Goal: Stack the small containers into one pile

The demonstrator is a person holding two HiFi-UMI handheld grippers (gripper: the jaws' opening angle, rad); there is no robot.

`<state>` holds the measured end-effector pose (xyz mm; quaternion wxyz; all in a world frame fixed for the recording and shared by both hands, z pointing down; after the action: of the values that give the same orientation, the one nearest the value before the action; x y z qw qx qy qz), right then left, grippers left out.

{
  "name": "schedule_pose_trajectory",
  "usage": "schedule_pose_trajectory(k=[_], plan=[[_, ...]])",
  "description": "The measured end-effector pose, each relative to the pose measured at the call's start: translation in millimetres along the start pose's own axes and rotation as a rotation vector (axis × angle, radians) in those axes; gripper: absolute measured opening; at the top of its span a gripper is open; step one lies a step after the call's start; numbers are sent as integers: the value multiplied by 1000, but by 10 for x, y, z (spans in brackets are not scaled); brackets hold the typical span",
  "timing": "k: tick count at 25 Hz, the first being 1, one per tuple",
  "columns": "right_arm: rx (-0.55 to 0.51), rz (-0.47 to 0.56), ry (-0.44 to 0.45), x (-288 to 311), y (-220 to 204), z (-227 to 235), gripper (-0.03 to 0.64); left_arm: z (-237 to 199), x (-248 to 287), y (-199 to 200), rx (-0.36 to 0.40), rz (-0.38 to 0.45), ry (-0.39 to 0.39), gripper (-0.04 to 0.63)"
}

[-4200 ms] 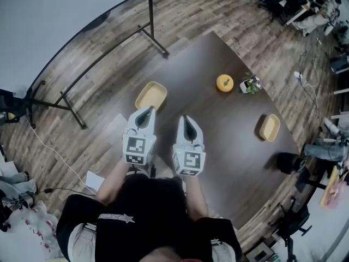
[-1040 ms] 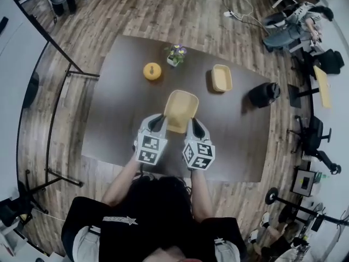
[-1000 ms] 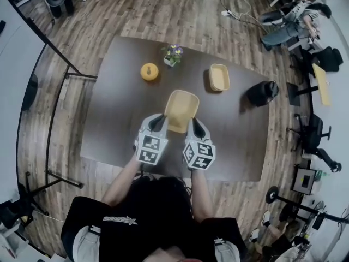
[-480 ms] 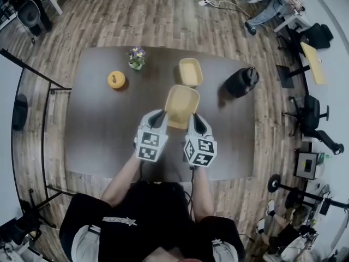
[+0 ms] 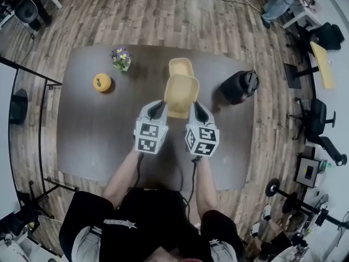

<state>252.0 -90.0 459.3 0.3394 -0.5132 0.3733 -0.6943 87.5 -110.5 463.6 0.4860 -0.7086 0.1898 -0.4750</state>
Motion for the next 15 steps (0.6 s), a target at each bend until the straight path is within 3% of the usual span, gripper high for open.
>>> schedule_pose_trajectory(k=[15], plan=[[-11,-83,80,1142,291,623,26,-210,1090,125,-96,-37,70,41]])
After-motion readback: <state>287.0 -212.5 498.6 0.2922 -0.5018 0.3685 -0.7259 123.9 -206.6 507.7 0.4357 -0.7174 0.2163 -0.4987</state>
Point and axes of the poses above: the fingertips, and each gripper's own axes: x forward along the fingers, z to its right, y out of its top, the point moved 7 cm from there along -x, backward along the fingers, and after that the axes turned 4 degrees about y, right-handed, at the moved point
